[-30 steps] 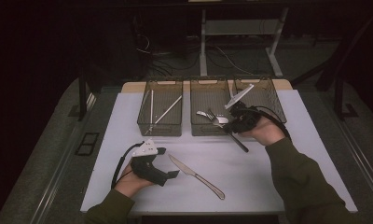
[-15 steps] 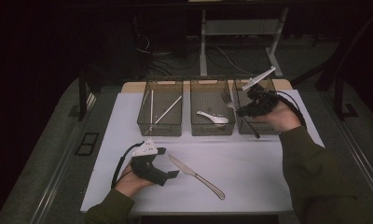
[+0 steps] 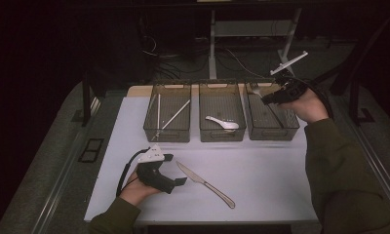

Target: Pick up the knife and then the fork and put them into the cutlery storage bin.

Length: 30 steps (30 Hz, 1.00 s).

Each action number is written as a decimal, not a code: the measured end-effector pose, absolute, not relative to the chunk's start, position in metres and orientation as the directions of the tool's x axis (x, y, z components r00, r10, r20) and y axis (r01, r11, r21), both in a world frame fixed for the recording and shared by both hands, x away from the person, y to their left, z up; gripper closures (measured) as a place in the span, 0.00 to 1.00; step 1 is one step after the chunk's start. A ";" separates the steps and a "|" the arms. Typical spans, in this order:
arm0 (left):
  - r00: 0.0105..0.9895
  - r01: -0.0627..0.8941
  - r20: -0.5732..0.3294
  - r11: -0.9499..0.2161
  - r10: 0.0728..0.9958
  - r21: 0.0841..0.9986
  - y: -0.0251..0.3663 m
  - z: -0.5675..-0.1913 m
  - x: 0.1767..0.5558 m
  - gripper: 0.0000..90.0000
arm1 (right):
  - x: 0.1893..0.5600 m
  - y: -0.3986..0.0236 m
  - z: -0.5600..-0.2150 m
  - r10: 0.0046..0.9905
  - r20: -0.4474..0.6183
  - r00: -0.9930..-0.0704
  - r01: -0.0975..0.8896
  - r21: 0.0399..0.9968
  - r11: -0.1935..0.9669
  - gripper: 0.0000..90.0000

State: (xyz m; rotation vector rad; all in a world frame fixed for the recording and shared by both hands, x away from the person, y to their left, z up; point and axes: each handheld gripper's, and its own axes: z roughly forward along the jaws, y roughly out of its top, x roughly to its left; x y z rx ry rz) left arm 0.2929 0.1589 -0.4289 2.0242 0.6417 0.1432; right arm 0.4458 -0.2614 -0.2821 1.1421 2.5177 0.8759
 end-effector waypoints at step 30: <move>0.854 0.380 -0.154 -0.394 0.496 0.837 0.160 -0.429 0.291 0.00 | 0.504 -0.295 -0.358 0.844 0.105 -0.527 0.754 0.516 0.407 0.95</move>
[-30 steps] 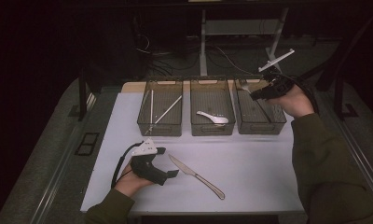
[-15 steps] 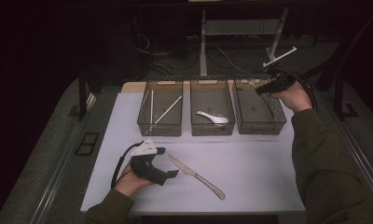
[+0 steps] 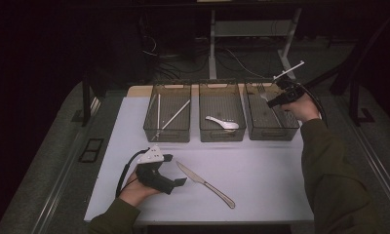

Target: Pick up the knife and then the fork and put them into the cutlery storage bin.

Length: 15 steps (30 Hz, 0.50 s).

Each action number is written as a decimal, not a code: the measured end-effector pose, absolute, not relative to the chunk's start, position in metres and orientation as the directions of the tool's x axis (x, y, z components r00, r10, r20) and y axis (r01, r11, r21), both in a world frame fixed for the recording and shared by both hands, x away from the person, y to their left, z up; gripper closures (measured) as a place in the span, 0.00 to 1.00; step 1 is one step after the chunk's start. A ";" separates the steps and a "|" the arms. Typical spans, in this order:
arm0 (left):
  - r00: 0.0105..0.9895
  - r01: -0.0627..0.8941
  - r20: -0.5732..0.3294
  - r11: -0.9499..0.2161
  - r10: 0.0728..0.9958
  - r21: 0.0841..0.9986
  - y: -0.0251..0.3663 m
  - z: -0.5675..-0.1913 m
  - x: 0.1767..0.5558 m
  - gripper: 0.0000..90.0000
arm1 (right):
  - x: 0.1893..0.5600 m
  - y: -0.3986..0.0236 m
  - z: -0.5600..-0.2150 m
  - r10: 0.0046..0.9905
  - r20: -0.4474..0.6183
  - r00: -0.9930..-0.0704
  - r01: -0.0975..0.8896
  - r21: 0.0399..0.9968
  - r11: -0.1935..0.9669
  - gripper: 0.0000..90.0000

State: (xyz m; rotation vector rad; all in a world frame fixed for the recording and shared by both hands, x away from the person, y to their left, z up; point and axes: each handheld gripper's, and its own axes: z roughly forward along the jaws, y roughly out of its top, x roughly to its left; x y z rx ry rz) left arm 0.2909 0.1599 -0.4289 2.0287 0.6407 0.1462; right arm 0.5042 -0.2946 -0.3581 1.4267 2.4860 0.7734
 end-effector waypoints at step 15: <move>0.856 0.378 -0.153 -0.395 0.495 0.837 0.160 -0.429 0.291 0.00 | 0.514 -0.291 -0.392 0.856 0.120 -0.502 0.800 0.440 0.407 0.95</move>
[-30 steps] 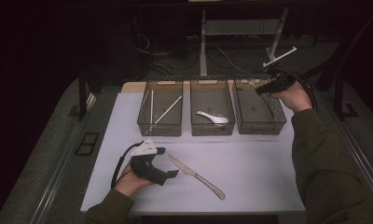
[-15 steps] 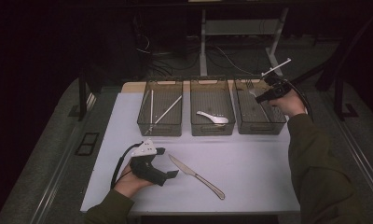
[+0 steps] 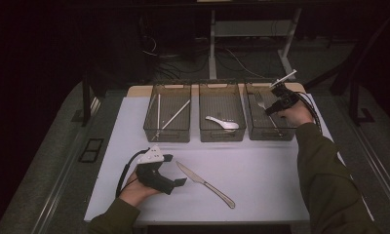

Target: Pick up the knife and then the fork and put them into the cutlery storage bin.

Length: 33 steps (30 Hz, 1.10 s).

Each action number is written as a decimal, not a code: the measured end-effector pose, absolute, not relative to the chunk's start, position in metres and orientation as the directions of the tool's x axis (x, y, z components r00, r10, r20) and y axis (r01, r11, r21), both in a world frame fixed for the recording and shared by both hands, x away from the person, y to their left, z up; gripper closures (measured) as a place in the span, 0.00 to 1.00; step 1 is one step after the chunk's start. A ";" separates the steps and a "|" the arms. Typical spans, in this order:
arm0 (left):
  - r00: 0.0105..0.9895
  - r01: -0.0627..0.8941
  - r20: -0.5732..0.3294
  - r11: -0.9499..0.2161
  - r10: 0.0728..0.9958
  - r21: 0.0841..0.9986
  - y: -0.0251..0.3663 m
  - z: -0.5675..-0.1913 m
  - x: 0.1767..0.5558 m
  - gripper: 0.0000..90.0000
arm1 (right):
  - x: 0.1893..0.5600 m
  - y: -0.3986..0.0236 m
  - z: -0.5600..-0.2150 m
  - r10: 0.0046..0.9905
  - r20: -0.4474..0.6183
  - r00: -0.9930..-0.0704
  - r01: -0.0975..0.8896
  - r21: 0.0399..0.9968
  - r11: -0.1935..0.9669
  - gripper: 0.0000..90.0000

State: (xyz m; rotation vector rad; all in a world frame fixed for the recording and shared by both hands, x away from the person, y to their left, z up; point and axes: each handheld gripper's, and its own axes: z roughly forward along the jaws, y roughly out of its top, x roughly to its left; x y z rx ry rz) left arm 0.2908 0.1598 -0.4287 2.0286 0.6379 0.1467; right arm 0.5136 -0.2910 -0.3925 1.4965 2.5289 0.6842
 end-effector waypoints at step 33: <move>0.853 0.383 -0.154 -0.397 0.499 0.834 0.161 -0.430 0.291 0.00 | 0.470 -0.286 -0.347 0.824 0.164 -0.542 0.699 0.632 0.334 0.56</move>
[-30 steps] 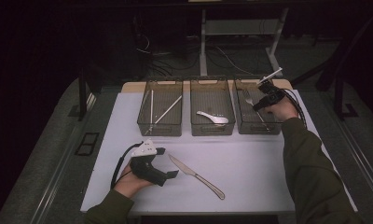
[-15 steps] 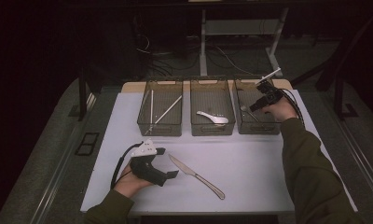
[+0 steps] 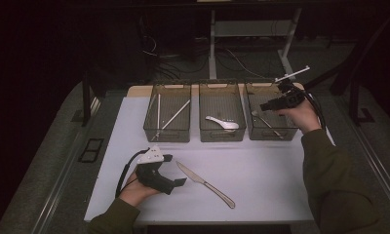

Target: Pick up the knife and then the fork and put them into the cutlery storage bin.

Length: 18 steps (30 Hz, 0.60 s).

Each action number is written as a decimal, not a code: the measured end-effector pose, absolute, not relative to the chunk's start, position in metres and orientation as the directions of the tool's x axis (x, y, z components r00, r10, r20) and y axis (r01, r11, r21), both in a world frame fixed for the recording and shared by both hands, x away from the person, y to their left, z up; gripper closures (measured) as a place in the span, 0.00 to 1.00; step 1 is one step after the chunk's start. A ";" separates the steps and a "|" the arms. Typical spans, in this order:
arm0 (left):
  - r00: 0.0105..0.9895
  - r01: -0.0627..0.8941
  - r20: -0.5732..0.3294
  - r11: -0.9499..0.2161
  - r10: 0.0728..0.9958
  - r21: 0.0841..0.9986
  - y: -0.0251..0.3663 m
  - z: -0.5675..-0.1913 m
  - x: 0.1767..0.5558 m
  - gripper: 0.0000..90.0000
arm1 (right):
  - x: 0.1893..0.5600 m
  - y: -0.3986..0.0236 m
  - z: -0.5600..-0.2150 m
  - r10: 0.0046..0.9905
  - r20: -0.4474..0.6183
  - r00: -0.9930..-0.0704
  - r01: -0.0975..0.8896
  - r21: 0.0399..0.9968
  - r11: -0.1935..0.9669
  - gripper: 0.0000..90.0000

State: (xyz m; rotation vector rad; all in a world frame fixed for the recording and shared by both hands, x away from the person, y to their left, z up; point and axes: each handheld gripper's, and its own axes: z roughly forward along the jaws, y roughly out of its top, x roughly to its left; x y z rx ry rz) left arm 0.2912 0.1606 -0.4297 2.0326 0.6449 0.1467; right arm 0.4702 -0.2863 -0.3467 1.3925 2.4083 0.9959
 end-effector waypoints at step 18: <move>0.851 0.383 -0.152 -0.397 0.502 0.834 0.160 -0.429 0.291 0.00 | 0.401 -0.264 -0.342 0.701 0.149 -0.697 0.566 0.714 0.412 0.53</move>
